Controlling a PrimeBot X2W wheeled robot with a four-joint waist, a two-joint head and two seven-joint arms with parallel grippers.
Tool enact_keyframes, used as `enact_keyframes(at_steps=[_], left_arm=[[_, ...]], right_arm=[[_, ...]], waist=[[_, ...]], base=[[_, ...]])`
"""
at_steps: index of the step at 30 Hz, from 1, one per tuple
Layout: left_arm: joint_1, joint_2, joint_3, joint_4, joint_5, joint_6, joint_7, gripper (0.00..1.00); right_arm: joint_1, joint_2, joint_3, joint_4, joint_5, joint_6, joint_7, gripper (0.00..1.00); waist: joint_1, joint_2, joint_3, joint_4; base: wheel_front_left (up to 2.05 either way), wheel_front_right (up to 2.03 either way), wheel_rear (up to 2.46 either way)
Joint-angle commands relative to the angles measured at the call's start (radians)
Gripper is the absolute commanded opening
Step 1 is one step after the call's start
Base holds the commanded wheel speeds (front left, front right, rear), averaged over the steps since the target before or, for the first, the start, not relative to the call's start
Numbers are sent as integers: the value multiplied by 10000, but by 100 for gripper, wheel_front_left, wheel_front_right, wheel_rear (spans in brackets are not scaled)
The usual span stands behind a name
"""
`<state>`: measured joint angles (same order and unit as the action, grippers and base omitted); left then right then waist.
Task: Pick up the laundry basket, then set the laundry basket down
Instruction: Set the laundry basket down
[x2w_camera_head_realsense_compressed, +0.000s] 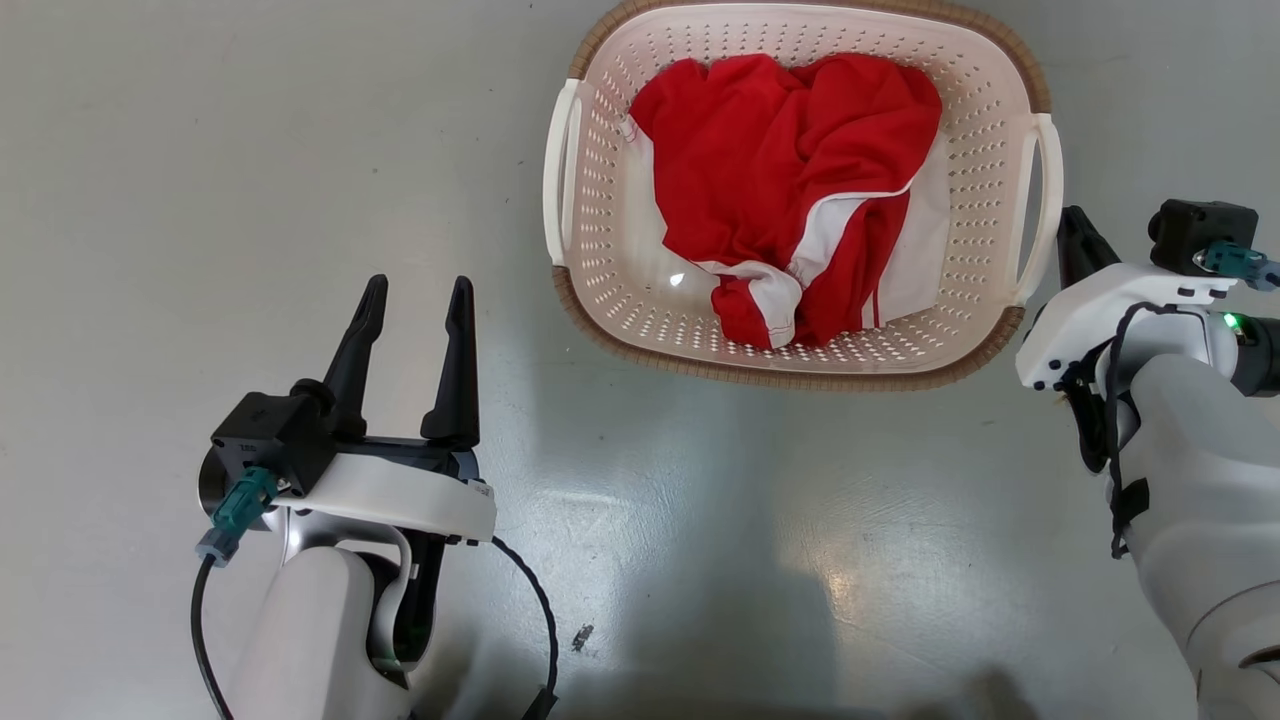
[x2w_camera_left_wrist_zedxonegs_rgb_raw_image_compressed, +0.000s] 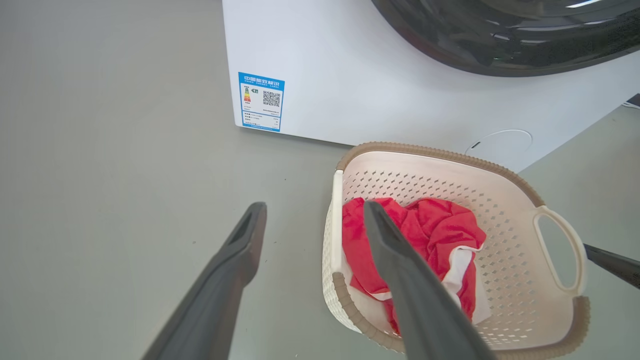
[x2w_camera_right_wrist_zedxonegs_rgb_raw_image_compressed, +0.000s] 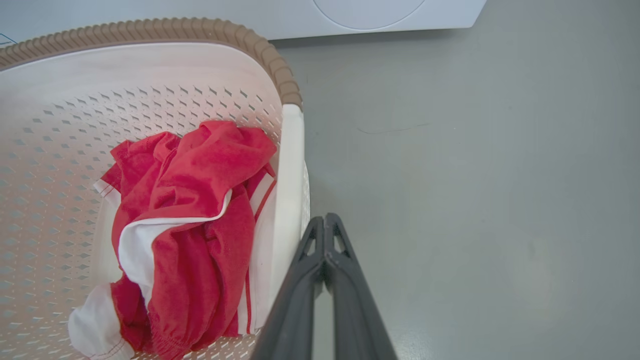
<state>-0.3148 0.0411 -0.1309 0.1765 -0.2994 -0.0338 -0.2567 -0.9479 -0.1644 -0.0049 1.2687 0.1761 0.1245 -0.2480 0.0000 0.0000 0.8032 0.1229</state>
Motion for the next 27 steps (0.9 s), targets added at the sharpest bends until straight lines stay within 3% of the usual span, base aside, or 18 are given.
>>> enact_keyframes(at_steps=[1,18,27], left_arm=[[127,170,284,-148,-40,100,-51,100],[98,130,322,-86,-47,87,-51,100],[-46,117,415,395,-80,-7,-51,100]], right_arm=[[168,283,197,-164,10,62,-137,0],[258,291,405,-235,114,62,-137,0],[745,38,258,-430,53,62,-137,0]], waist=[[0,0,1,3],[0,0,-93,-41],[0,0,-715,-340]], base=[[0,0,0],[0,0,0],[0,0,0]])
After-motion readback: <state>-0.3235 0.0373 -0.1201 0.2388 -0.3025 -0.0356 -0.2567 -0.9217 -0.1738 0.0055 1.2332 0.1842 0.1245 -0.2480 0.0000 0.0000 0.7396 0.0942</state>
